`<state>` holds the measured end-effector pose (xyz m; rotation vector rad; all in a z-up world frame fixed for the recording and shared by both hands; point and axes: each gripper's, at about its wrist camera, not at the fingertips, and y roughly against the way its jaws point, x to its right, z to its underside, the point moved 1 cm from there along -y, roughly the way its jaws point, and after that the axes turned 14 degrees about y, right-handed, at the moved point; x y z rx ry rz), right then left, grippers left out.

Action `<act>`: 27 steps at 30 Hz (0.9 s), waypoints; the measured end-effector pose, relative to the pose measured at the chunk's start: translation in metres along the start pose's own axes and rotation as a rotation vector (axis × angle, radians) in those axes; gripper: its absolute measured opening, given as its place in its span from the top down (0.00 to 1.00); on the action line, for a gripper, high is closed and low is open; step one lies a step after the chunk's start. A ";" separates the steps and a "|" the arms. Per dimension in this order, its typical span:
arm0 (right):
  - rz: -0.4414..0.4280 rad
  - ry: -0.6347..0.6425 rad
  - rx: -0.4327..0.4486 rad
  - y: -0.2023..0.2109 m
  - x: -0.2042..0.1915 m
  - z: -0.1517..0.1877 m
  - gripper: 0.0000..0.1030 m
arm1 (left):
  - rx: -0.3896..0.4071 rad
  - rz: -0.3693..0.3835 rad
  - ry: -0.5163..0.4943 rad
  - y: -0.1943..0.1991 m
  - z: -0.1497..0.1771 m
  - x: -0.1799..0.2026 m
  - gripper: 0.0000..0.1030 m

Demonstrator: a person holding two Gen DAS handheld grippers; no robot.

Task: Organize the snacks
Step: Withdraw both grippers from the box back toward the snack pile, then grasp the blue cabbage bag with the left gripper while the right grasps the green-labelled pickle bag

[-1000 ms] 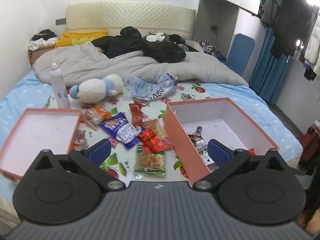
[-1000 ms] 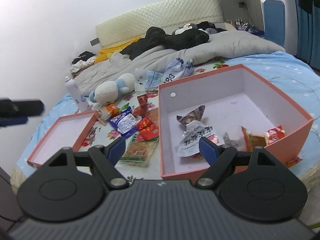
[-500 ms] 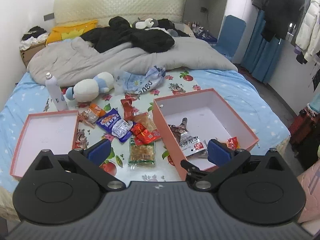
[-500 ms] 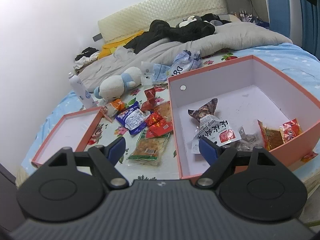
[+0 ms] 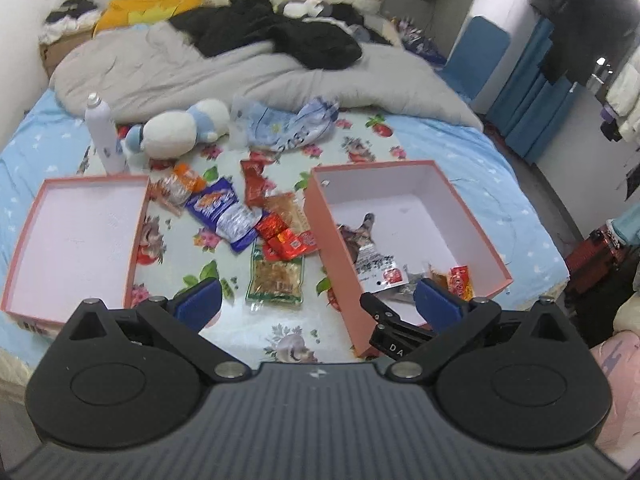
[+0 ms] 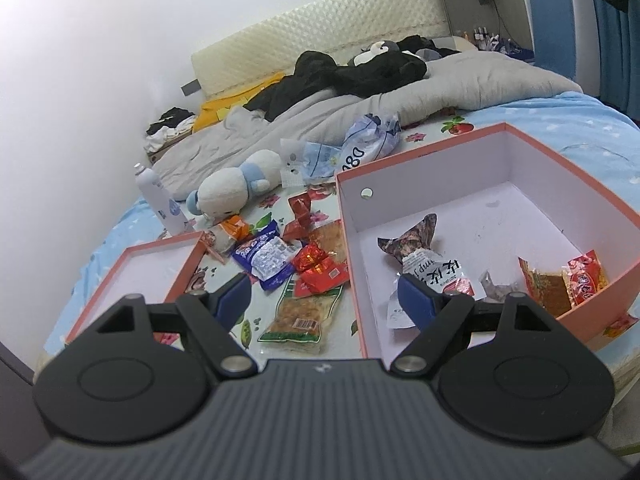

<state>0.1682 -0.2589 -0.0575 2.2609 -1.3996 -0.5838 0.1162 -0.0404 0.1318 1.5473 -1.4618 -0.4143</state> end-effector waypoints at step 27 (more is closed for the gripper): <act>-0.162 0.215 -0.160 -0.124 -0.069 0.024 0.21 | -0.063 -0.067 0.294 -0.234 -0.068 -0.155 0.00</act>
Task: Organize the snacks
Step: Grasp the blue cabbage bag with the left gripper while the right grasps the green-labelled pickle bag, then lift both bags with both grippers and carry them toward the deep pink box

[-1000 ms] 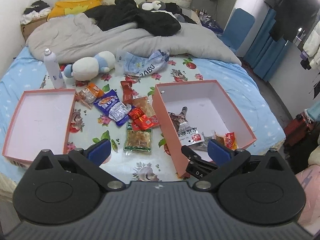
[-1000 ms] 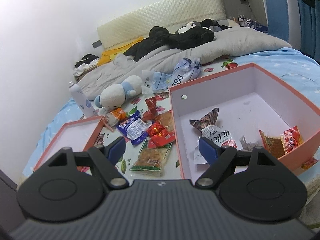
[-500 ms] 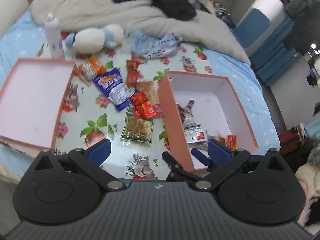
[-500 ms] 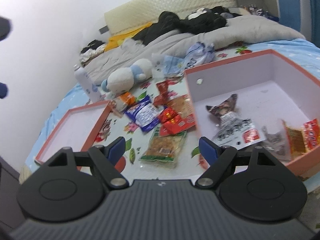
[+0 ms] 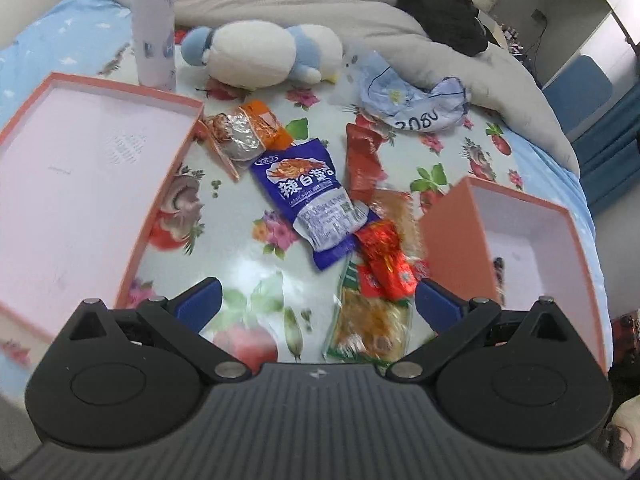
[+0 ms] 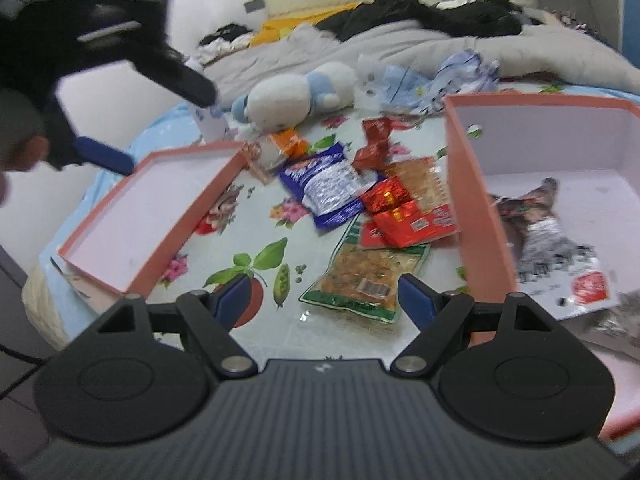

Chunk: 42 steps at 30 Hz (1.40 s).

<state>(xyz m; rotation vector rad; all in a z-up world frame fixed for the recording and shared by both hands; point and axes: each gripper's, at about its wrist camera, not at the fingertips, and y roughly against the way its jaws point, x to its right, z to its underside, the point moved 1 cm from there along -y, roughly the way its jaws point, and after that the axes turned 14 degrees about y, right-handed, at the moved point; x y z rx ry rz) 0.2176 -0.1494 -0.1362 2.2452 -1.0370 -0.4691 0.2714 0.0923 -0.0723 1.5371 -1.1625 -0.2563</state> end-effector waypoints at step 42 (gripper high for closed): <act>0.100 0.155 -0.111 -0.087 -0.007 0.020 0.45 | 0.006 -0.073 -0.229 -0.209 -0.035 0.018 0.49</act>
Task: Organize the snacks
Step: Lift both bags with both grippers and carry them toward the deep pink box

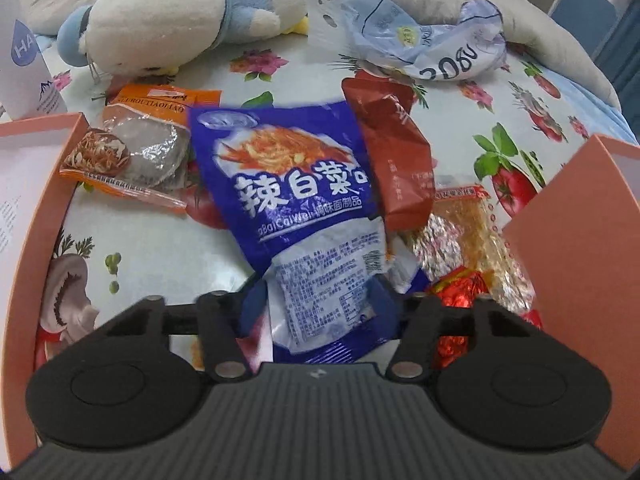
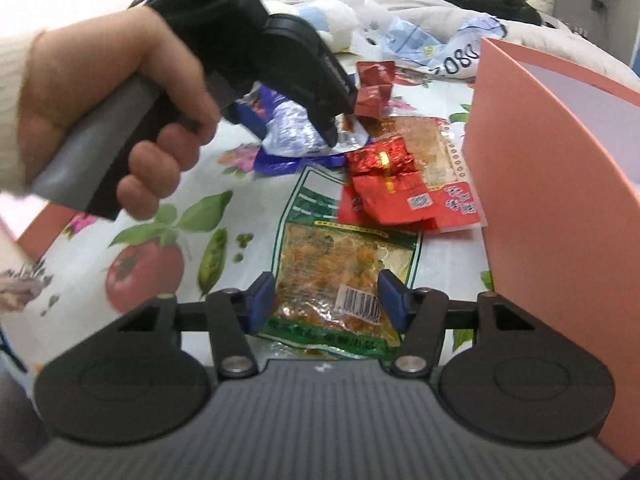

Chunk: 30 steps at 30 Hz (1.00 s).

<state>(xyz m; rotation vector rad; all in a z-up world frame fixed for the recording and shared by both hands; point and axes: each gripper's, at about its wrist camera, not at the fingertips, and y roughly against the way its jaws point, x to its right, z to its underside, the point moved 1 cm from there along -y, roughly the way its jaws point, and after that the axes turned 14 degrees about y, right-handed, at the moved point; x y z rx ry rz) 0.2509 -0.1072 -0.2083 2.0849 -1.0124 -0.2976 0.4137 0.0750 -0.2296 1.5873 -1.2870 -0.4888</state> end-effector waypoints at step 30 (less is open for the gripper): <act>0.014 -0.091 0.136 0.115 -0.021 0.030 0.52 | 0.114 0.076 0.049 0.184 0.136 -0.070 0.65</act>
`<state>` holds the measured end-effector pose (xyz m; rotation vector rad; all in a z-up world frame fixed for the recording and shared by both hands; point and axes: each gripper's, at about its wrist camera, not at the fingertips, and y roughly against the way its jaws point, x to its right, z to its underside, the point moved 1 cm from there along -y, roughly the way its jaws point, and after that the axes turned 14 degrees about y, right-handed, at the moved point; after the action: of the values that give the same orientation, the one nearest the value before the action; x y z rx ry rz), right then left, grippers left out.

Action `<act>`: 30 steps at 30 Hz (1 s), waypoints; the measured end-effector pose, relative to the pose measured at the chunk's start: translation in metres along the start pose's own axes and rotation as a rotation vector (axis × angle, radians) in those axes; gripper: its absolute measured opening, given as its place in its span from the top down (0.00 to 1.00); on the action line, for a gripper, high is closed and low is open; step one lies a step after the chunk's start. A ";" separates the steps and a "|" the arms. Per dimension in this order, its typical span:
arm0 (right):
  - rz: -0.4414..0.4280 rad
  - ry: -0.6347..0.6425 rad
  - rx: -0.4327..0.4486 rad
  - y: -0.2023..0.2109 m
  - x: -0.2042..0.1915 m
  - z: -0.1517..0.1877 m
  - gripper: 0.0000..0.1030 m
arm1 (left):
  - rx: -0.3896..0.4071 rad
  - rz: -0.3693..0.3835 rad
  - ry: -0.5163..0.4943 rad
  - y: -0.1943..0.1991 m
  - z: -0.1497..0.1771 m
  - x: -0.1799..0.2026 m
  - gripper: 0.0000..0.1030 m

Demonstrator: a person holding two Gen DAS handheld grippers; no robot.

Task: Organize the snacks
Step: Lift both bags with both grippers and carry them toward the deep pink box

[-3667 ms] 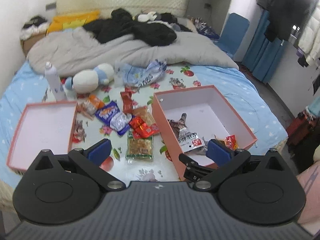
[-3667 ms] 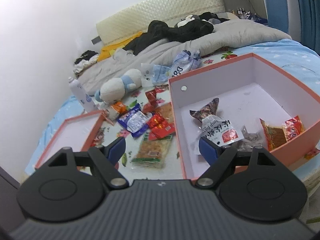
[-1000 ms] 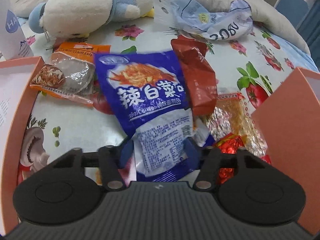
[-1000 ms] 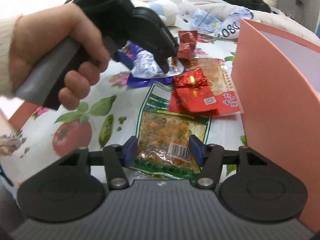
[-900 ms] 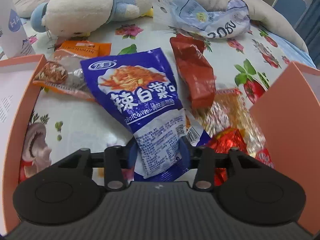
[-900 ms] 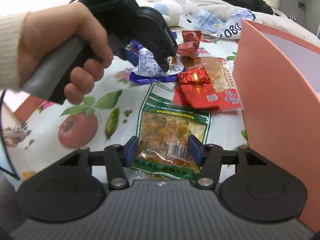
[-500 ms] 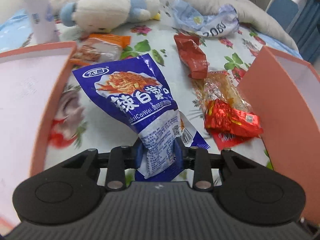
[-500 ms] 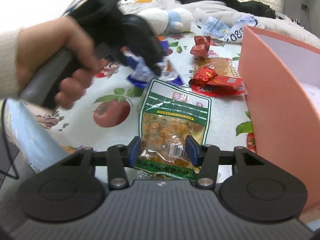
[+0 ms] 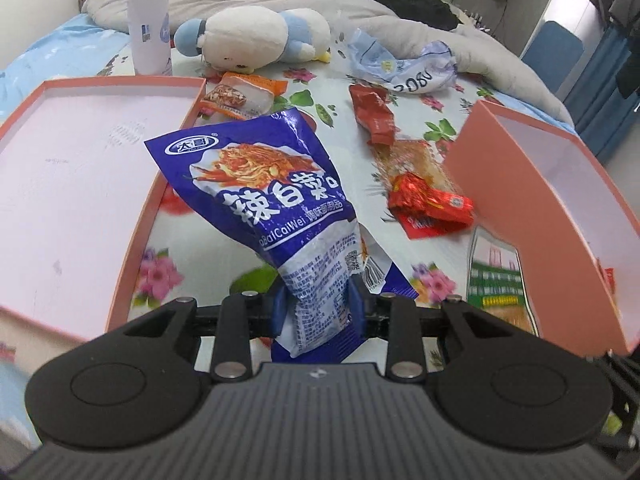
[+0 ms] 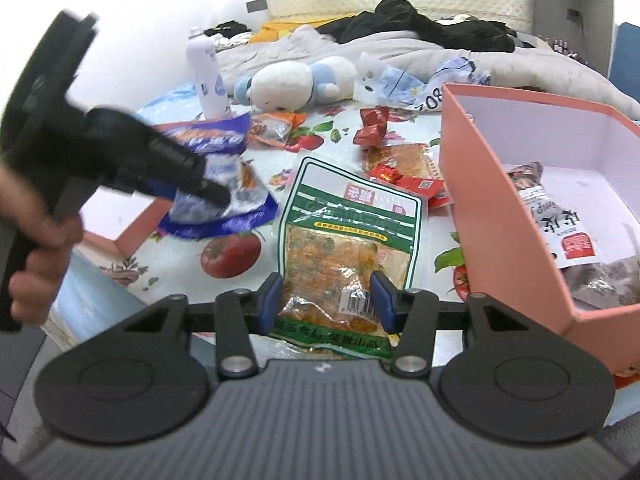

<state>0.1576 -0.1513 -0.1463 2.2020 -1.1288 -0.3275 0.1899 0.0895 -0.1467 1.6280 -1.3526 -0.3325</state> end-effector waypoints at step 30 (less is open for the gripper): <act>0.192 -0.129 0.129 0.124 0.052 -0.007 0.52 | -0.032 0.317 -0.088 0.115 0.057 0.103 0.66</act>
<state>0.1130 -0.2429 -0.0583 2.1857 -1.4570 -0.3257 0.1151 -0.0194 -0.0490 1.3583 -1.6358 -0.2363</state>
